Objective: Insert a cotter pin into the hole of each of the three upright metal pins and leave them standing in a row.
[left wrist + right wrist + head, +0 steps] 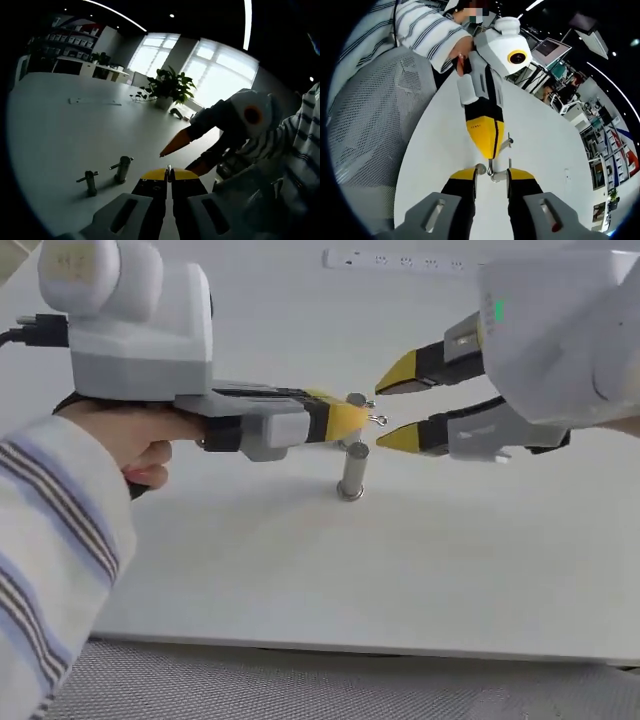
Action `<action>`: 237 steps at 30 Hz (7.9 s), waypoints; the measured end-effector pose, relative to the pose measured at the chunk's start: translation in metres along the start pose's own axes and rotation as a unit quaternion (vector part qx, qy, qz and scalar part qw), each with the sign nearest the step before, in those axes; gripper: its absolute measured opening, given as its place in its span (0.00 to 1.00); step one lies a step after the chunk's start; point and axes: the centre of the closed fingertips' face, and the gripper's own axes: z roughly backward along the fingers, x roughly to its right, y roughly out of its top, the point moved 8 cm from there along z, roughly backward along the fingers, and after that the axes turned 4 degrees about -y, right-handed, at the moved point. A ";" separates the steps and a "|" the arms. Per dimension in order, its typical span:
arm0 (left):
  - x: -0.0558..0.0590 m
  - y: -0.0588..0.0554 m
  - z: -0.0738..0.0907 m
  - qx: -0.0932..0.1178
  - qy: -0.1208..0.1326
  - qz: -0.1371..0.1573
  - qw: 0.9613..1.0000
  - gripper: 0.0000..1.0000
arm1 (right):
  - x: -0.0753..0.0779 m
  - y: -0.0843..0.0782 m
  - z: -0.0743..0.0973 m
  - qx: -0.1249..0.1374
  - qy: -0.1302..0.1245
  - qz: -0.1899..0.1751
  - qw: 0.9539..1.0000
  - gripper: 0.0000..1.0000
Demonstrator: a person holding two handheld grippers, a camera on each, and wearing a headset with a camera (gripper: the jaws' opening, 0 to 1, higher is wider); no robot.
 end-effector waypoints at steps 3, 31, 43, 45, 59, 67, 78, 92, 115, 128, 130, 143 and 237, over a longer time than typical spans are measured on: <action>0.002 0.001 0.004 0.001 -0.005 -0.033 0.999 0.00 | -0.001 -0.004 0.000 0.002 0.016 -0.029 0.999 0.21; 0.038 0.007 0.001 -0.048 -0.067 -0.261 0.962 0.00 | -0.014 0.003 0.006 0.078 0.097 -0.162 0.979 0.06; 0.036 0.005 0.003 -0.058 -0.078 -0.267 0.959 0.00 | -0.019 0.003 0.006 0.080 0.101 -0.157 0.979 0.00; 0.035 0.004 0.004 -0.064 -0.079 -0.269 0.958 0.00 | -0.020 0.003 0.006 0.081 0.104 -0.158 0.979 0.00; 0.030 -0.009 0.004 -0.104 -0.099 -0.274 0.951 0.00 | -0.028 0.000 0.007 0.068 0.142 -0.158 0.975 0.00; 0.040 -0.014 -0.003 -0.131 -0.113 -0.285 0.943 0.00 | -0.036 -0.002 0.007 0.061 0.164 -0.167 0.970 0.00; 0.041 -0.013 -0.005 -0.130 -0.116 -0.273 0.946 0.00 | -0.035 -0.002 0.006 0.066 0.159 -0.185 0.967 0.00; 0.023 -0.012 -0.010 -0.122 -0.057 -0.257 0.957 0.28 | -0.025 -0.014 0.010 0.071 0.116 -0.210 0.968 0.00; -0.032 -0.013 -0.026 -0.141 -0.017 -0.227 0.963 0.19 | -0.015 -0.059 -0.004 0.026 0.079 -0.245 0.966 0.00; -0.036 -0.019 -0.030 -0.164 -0.024 -0.221 0.961 0.10 | -0.017 -0.057 -0.009 0.038 0.081 -0.251 0.964 0.00; -0.033 -0.019 -0.031 -0.166 -0.024 -0.220 0.961 0.10 | -0.018 -0.056 -0.009 0.039 0.080 -0.250 0.964 0.00; -0.031 -0.020 -0.032 -0.170 -0.027 -0.229 0.958 0.10 | -0.021 -0.054 -0.014 0.032 0.078 -0.236 0.968 0.00; -0.011 -0.039 0.023 -0.131 0.045 -0.211 0.968 0.94 | -0.013 -0.032 -0.045 0.021 0.055 -0.197 0.979 0.17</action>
